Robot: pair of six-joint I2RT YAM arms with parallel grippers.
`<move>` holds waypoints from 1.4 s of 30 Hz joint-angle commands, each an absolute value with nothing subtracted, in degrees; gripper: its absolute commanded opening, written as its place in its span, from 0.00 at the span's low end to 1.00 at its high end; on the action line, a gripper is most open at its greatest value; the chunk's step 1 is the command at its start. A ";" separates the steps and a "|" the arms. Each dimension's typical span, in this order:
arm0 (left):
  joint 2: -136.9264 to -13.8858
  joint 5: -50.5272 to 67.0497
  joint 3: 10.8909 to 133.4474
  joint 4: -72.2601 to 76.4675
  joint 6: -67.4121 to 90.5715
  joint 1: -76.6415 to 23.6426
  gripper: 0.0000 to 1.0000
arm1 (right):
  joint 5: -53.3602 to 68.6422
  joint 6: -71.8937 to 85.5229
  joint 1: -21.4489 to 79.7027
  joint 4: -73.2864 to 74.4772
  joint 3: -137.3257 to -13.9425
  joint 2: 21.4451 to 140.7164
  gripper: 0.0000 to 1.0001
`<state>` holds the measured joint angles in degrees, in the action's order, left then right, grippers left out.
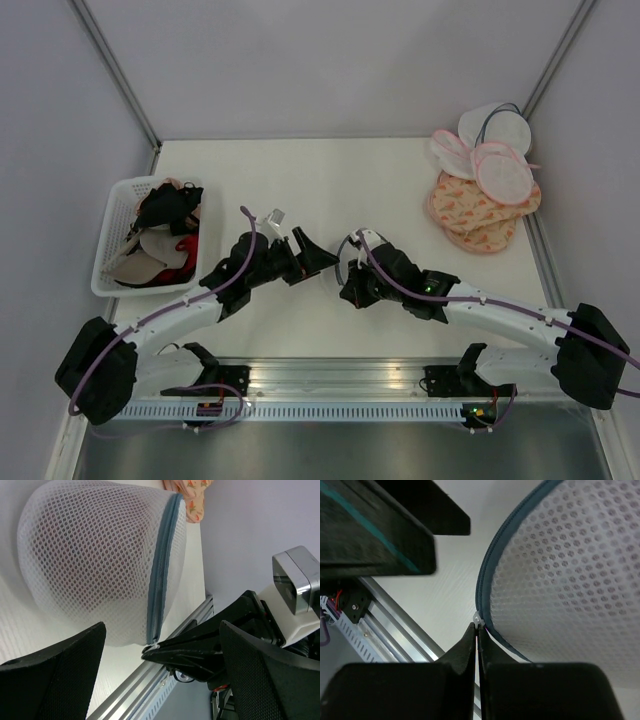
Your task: Unzip the laundry bag and remove the bra
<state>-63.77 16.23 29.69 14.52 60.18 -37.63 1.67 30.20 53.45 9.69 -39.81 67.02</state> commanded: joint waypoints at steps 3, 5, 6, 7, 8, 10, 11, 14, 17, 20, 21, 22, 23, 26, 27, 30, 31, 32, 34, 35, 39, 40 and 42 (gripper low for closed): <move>-70.04 15.90 32.08 23.90 62.75 -41.04 0.93 | 7.29 28.65 53.61 4.84 -41.66 68.47 0.00; -72.41 16.00 33.13 23.04 62.23 -41.83 0.88 | 7.30 28.57 53.61 4.75 -41.05 67.25 0.01; -73.12 16.08 33.22 22.85 62.14 -41.92 0.87 | 7.29 28.56 53.61 4.83 -40.70 66.80 0.00; -73.56 16.35 33.05 23.03 62.14 -42.01 0.82 | 7.29 28.39 53.70 5.01 -40.61 66.36 0.01; -74.17 16.43 32.35 24.07 62.05 -42.19 0.78 | 7.12 28.13 53.70 5.36 -40.61 65.66 0.01; -74.44 16.44 31.29 25.83 62.40 -42.27 0.61 | 6.94 27.78 53.61 5.97 -40.69 65.22 0.00; -74.88 16.52 30.51 26.88 62.75 -42.28 0.54 | 6.77 27.69 53.70 6.15 -40.69 65.04 0.01; -74.88 15.82 30.06 27.60 63.02 -42.28 0.22 | 6.59 27.86 53.61 6.68 -40.69 64.86 0.01; -74.01 12.75 30.23 25.93 63.02 -42.28 0.02 | 7.29 28.82 53.70 6.59 -40.17 64.42 0.00; -72.86 9.41 30.15 24.26 63.28 -41.32 0.02 | 7.03 29.09 54.14 7.55 -39.20 63.81 0.00; -72.51 9.06 29.97 24.17 63.46 -40.70 0.02 | 7.12 29.09 54.58 7.82 -38.59 63.63 0.01; -71.99 9.05 29.80 24.08 63.81 -40.08 0.02 | 6.95 29.09 54.75 9.13 -38.24 63.20 0.01; -71.63 9.31 29.53 23.91 63.98 -38.51 0.02 | 6.77 29.18 54.84 10.01 -37.97 62.85 0.00; -70.49 11.16 29.18 23.64 63.99 -35.78 0.02 | 3.18 30.58 55.11 14.58 -36.74 61.70 0.00; -70.14 12.12 29.27 23.21 63.90 -35.34 0.02 | 1.51 30.93 55.11 16.24 -36.48 61.61 0.01; -69.08 13.18 28.74 22.68 63.55 -34.45 0.02 | -8.32 34.00 55.11 22.75 -36.65 61.87 0.00; -68.91 13.44 28.65 22.59 63.46 -34.45 0.02 | -11.48 35.14 55.02 25.90 -37.00 62.48 0.00; -68.56 14.06 28.39 22.76 63.54 -34.45 0.02 | -15.17 36.55 55.02 26.80 -37.26 62.75 0.01; -68.55 14.94 28.04 23.20 63.89 -34.45 0.02 | -17.92 37.70 54.93 28.38 -37.97 63.80 0.00; -68.47 15.38 27.78 24.16 64.24 -34.45 0.02 | -20.63 38.66 54.93 28.82 -38.32 64.24 0.01; -68.29 18.89 26.90 26.36 64.69 -34.45 0.21 | -21.98 38.58 54.76 28.49 -39.46 67.41 0.00; -68.03 19.07 26.46 26.72 64.43 -34.45 0.31 | -21.62 38.41 54.76 28.04 -39.38 68.54 0.00; -66.11 18.81 25.58 28.20 64.34 -34.45 0.65 | -21.88 38.41 54.67 27.34 -39.20 69.86 0.00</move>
